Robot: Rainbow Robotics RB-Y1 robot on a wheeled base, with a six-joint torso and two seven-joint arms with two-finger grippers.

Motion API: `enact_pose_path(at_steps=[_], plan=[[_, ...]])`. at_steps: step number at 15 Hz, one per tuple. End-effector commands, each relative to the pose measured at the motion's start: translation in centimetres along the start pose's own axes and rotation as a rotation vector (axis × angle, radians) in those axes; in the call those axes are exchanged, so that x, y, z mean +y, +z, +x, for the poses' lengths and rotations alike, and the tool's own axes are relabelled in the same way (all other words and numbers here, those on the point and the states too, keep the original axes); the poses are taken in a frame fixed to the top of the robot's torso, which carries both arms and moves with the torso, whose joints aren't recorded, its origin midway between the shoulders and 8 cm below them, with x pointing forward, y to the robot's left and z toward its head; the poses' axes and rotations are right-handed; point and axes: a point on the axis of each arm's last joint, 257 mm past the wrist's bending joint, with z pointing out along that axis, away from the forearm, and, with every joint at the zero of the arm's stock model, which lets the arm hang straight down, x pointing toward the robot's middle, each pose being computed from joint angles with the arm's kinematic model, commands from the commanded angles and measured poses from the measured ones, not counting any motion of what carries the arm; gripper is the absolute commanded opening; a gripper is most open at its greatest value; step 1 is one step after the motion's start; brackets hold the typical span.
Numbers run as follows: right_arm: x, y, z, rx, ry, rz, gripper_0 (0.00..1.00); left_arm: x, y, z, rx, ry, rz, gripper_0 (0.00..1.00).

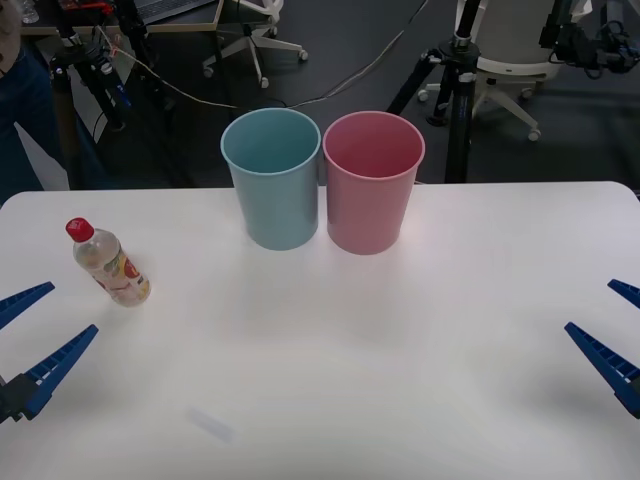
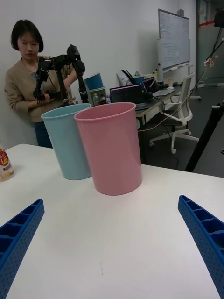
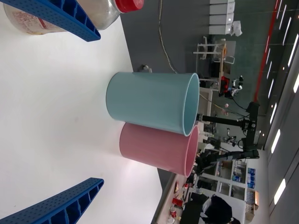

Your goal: Grasp the object on the table and drop it into the matching bin: aluminum can to the light blue bin, PET bottle to the pink bin.

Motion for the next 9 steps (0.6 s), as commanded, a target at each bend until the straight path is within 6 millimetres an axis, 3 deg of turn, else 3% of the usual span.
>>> enact_pose_path(at_steps=[1, 9], plan=[[0.0, 0.0, 0.0, 0.0, 0.0, 0.0, 1.0, 0.3, 0.5, -0.1, -0.002, 0.005, 0.0, 1.0], [0.0, 0.0, 0.0, 0.0, 0.0, 0.0, 1.0, 0.5, -0.4, 1.2, 0.032, -0.001, -0.03, 1.0]])
